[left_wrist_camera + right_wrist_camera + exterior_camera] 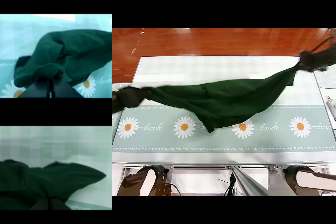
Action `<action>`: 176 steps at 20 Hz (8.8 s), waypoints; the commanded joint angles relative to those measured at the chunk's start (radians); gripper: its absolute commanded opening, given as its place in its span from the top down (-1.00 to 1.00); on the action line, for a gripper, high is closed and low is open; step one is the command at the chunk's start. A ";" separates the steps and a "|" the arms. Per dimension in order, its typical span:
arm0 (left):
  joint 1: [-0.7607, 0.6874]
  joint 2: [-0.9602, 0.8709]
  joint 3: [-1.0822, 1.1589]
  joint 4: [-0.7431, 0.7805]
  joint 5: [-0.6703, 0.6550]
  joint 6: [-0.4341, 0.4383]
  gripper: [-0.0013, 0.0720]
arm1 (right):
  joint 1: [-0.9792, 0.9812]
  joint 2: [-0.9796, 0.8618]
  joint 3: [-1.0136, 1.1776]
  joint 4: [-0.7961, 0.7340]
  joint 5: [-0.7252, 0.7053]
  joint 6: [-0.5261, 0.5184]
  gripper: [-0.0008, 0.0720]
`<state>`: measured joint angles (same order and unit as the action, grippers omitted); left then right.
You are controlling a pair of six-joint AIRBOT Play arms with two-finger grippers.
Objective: Fold the shirts.
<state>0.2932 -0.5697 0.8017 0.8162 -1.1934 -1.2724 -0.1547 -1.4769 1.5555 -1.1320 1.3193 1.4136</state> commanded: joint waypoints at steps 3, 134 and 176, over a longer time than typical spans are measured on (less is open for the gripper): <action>-0.001 0.000 -0.187 -0.031 0.060 0.003 0.90 | 0.104 -0.178 0.002 0.024 -0.131 -0.008 0.83; -0.160 -0.539 -0.453 -0.003 0.020 -0.074 -0.82 | -0.348 0.254 -0.471 -0.182 -0.204 -0.051 -0.24; -0.232 -0.553 -0.278 -0.161 0.024 0.087 0.90 | -0.087 0.007 -0.406 0.495 -0.511 -0.294 0.92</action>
<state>0.0612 -1.1915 0.4412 0.6930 -1.1503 -1.1919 -0.2024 -1.5776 1.1164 -0.6464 0.7856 1.1584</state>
